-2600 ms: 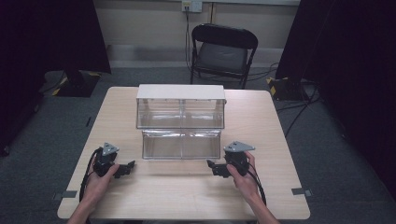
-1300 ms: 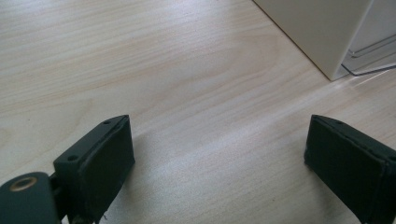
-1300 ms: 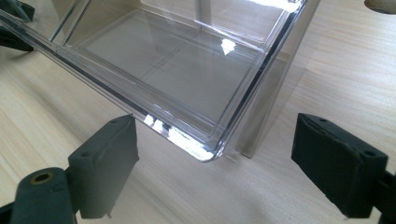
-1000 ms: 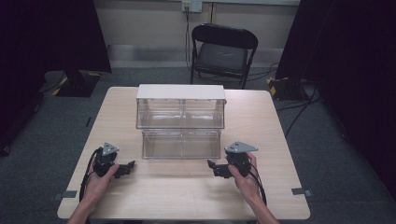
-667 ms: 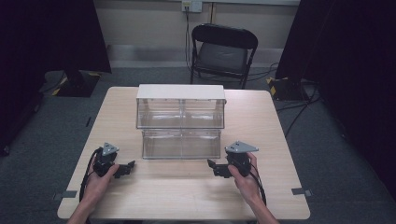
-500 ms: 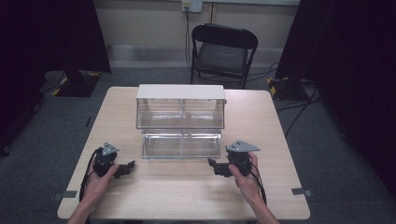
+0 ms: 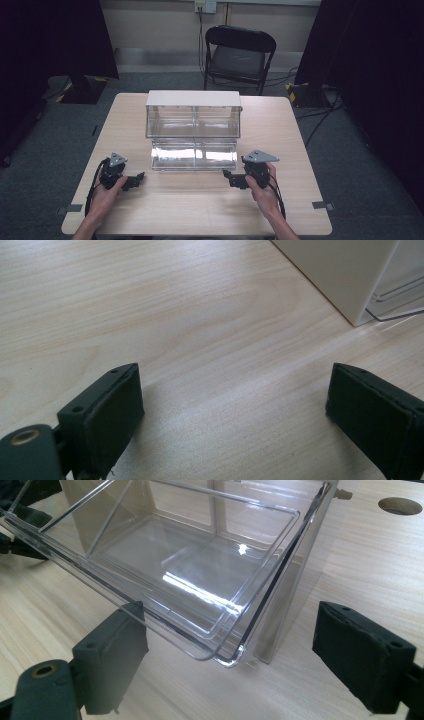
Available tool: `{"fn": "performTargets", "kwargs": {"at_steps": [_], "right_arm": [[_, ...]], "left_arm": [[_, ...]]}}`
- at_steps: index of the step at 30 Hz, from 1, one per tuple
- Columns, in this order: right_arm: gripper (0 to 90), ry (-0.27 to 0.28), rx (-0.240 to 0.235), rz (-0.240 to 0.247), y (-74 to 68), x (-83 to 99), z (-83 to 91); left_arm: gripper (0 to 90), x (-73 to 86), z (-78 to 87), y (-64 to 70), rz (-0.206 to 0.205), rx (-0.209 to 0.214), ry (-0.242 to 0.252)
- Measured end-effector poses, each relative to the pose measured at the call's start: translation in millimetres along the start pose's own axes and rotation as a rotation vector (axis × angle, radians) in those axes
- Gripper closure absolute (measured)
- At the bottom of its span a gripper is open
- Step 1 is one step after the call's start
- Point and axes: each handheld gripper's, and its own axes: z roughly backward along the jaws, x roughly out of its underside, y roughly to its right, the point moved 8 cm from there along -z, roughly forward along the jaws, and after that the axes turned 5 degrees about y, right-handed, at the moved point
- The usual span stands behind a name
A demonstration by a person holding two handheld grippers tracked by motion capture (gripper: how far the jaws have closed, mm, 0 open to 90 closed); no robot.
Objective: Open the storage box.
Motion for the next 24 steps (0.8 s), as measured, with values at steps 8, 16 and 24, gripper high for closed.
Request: {"fn": "performTargets", "kwargs": {"at_steps": [8, 16, 24], "right_arm": [[13.8, 0.011, -0.004, -0.001, -0.1, -2.6, 0.7], [13.9, 0.019, -0.004, -0.013, -1.0, -6.2, 1.2], [14.0, 0.023, -0.004, -0.013, -1.6, -8.4, 1.5]], "left_arm": [[7.6, 0.1, 0.2, -0.4, -0.005, 0.000, -0.003], [7.7, 0.1, 0.3, -0.4, -0.006, 0.001, -0.003], [7.7, 0.0, 0.0, 0.1, 0.001, 0.001, 0.000]]}}
